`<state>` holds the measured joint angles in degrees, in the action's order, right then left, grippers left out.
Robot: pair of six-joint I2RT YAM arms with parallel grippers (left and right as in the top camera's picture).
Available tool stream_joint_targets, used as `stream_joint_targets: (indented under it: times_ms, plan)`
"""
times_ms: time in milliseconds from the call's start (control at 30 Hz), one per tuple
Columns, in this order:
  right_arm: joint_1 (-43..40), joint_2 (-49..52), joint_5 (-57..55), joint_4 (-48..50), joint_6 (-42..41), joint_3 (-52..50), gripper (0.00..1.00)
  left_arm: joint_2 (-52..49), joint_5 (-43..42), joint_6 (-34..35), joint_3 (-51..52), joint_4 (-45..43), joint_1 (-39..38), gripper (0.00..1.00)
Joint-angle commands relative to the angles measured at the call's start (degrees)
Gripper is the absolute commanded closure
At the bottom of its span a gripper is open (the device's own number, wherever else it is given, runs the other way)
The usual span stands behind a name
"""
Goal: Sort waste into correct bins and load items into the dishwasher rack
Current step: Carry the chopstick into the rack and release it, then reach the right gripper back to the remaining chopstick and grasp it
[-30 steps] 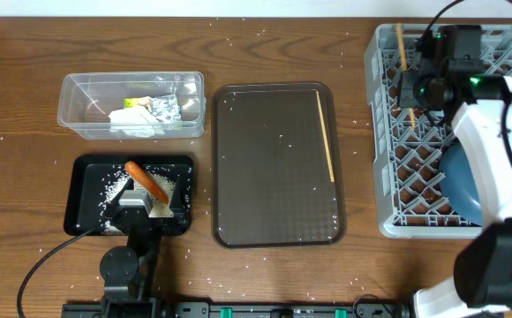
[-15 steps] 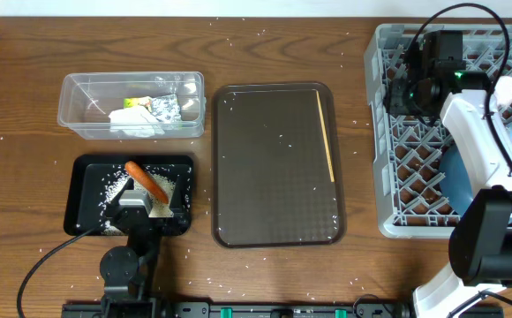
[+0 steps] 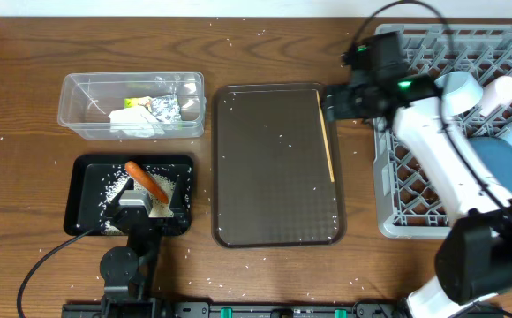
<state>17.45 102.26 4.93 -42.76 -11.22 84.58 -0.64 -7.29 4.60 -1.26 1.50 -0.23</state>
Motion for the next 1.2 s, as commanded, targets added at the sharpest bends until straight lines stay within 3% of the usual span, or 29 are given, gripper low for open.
stream_joint_targets:
  times_ms: [0,400,967,1167]
  plan:
    - [3.7,4.5,-9.0,0.9,-2.8,0.0,0.23,0.3,-0.6,-0.3,1.0,1.8,-0.2,0.02]
    - [4.7,16.7,-8.0,5.7,-2.6,0.1,0.21,0.3,-0.6,-0.3,1.0,1.8,-0.2,0.02]
    - [5.1,19.8,-4.2,7.1,-1.6,0.0,0.23,0.3,-0.6,-0.3,1.0,1.8,-0.2,0.02]
    - [5.2,22.3,-2.6,6.5,-2.8,0.0,0.30,0.3,-0.6,-0.3,1.0,1.8,-0.2,0.02]
